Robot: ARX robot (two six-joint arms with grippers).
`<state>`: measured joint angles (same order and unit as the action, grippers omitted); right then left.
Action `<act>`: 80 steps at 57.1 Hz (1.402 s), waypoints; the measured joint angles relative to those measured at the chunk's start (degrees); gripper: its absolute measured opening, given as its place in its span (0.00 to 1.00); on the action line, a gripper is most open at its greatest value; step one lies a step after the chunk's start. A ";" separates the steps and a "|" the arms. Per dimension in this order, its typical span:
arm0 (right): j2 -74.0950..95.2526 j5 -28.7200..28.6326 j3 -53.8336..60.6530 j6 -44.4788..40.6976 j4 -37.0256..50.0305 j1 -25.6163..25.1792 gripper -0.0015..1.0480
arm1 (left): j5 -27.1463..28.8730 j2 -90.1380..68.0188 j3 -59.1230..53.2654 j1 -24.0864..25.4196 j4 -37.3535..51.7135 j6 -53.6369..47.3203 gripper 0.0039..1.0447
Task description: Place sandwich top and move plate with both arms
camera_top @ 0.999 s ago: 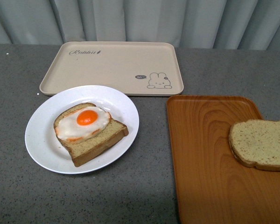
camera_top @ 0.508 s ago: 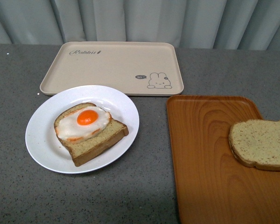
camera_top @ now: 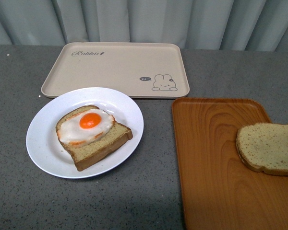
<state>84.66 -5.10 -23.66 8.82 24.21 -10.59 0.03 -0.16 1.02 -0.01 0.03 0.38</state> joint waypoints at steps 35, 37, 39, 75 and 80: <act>21.24 -18.58 -23.21 -0.72 -25.29 -10.29 0.91 | 0.00 0.02 0.00 0.00 0.00 0.00 0.94; 21.94 -19.19 -23.47 -0.61 -25.53 -10.23 0.91 | 0.00 0.02 0.00 0.00 0.00 0.00 0.94; 22.77 -19.56 -23.76 -0.55 -25.75 -10.01 0.91 | 0.02 0.02 0.00 0.00 0.00 0.00 0.94; 29.27 -18.95 -24.52 0.72 -25.07 -5.95 0.91 | 0.00 0.02 0.00 0.00 0.00 0.00 0.94; 29.55 -18.05 -24.52 0.63 -25.14 -5.84 0.91 | 0.00 0.02 0.00 0.00 0.00 0.00 0.94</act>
<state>114.21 -23.16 -48.18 9.45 -0.93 -16.43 0.03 -0.14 1.02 -0.01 0.03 0.38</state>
